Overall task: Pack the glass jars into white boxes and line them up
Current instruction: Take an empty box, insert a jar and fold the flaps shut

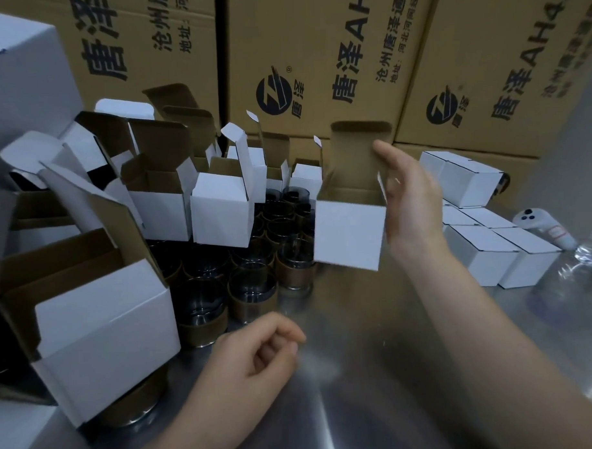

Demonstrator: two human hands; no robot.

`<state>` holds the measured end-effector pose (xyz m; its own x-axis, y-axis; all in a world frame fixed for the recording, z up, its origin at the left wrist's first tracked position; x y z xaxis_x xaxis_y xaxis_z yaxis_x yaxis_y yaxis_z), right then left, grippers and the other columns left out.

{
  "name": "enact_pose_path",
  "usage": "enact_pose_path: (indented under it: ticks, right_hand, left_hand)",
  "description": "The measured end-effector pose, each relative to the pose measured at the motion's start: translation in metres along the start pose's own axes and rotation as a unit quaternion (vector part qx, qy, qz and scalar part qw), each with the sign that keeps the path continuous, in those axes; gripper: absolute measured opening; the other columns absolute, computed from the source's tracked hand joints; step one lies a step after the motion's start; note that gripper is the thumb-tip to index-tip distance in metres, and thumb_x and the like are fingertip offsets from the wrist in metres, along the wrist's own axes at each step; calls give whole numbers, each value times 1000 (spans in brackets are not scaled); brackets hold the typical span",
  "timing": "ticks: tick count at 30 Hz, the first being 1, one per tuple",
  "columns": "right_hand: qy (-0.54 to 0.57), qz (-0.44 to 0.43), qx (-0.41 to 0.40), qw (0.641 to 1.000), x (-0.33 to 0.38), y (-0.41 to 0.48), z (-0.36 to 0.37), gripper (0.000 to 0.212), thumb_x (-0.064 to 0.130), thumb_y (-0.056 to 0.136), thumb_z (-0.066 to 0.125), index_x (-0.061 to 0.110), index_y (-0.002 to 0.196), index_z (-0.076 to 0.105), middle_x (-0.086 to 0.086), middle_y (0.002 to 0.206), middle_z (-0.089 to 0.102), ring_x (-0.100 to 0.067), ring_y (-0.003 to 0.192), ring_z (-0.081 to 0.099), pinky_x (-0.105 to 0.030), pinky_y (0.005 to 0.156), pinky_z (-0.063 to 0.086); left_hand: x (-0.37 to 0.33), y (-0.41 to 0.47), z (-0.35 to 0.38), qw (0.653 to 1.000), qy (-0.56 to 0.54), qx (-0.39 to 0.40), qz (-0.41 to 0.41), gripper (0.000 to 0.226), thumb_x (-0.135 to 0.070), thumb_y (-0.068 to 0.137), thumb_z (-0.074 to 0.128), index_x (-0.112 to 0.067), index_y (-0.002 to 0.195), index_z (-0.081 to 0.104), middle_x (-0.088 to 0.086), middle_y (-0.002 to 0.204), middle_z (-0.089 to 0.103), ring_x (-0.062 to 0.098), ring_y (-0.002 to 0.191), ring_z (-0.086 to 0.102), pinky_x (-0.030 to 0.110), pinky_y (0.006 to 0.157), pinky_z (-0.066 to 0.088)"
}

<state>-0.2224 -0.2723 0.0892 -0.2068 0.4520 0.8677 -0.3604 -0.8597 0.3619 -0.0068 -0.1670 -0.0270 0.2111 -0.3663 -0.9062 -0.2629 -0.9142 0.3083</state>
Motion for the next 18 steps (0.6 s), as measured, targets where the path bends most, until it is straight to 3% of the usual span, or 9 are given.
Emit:
enact_pose_path:
  ticks: [3, 6, 11, 15, 18]
  right_hand:
    - [13, 9, 52, 999, 0, -27, 6, 23, 16, 91, 54, 14, 97, 76, 2, 90, 77, -8, 81, 73, -21, 65, 56]
    - [3, 2, 95, 996, -3, -46, 10, 31, 13, 97, 44, 14, 94, 75, 7, 89, 77, 0, 80, 71, -9, 63, 51]
    - [14, 40, 181, 983, -25, -67, 31, 38, 13, 96, 44, 15, 84, 80, -1, 89, 77, -10, 84, 73, -17, 69, 55]
    - [26, 42, 202, 978, -31, -74, 37, 43, 8, 100, 40, 16, 84, 79, 0, 89, 77, -10, 84, 73, -16, 69, 55]
    - [37, 55, 211, 975, -39, -77, 39, 39, 14, 100, 42, 15, 89, 79, -2, 94, 76, -15, 90, 73, -20, 70, 56]
  left_hand:
    - [-1, -1, -5, 999, -11, -29, 16, 25, -28, 79, 61, -45, 98, 63, -5, 86, 68, 17, 69, 61, 32, 65, 49]
    - [-8, -3, -12, 997, 8, -63, 53, 40, -43, 76, 62, -53, 114, 54, -14, 108, 64, 16, 85, 66, 33, 74, 55]
    - [-15, -5, -21, 992, 5, -96, 88, 70, -52, 71, 70, -61, 131, 35, -31, 135, 47, 1, 121, 55, 33, 94, 46]
    - [-16, -4, -16, 994, -5, -60, 87, 90, -74, 64, 72, -64, 139, 24, -38, 142, 37, -6, 130, 44, 33, 101, 39]
    - [-18, -4, -11, 996, -8, -35, 82, 97, -77, 57, 74, -67, 138, 22, -39, 143, 35, -7, 132, 42, 31, 101, 37]
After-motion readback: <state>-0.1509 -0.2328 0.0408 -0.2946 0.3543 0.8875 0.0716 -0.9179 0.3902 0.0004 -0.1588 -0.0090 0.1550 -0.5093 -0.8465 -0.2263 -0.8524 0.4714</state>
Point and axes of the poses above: each hand's wrist, its own y-axis towards the middle knuckle, its own z-axis out of the palm, x = y × z, the point moved 9 cm from there along y, towards the middle knuckle
